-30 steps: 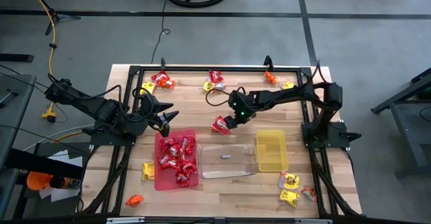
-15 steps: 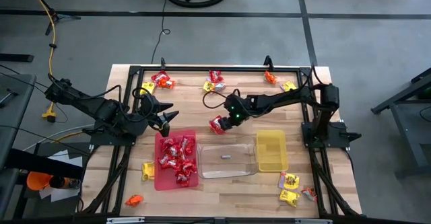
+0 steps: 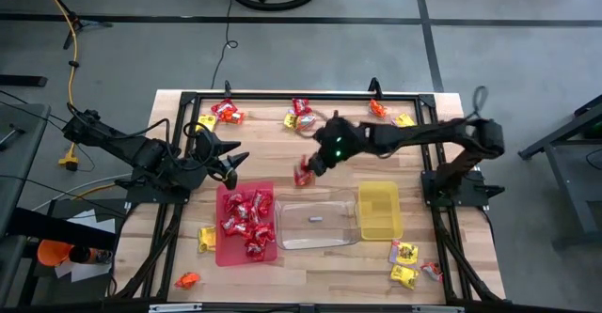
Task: Sort candy
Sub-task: Put the red candy into the red bin
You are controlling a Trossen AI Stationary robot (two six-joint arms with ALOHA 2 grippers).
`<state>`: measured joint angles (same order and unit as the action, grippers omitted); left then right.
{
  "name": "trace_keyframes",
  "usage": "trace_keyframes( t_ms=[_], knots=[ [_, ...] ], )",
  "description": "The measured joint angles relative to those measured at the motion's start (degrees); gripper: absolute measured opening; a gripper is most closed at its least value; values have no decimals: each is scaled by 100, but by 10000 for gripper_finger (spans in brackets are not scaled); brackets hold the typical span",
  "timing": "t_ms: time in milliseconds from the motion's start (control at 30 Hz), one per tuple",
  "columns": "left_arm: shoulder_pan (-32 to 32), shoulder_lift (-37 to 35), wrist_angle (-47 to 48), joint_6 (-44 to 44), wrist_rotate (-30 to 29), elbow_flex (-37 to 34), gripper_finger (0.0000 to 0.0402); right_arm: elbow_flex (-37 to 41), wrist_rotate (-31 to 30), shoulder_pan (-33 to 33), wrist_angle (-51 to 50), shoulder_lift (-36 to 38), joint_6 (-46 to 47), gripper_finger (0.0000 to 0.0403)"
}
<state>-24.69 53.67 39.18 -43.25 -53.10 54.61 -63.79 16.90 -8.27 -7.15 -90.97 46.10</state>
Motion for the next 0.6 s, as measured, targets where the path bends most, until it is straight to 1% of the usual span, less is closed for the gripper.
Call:
trace_keyframes(
  t_ms=[100, 267, 433, 533, 600],
  knots=[
    [0, 1, 1, 36, -74, 2, 184, -402, -315, 67, -5, 186, -204, 1],
    [2, 2, -6, 46, -181, 2, 184, -1047, -492, 341, 2, 51, -464, 0],
    [2, 1, -3, 45, -239, 2, 184, -1446, -546, 709, 95, -487, -517, 0],
    [2, 2, 0, 44, -297, 2, 184, -1683, -524, 922, 352, -971, -617, 0],
    [2, 2, -8, 44, -319, 2, 184, -1852, -402, 1035, 638, -1351, -746, 0]
  ],
)
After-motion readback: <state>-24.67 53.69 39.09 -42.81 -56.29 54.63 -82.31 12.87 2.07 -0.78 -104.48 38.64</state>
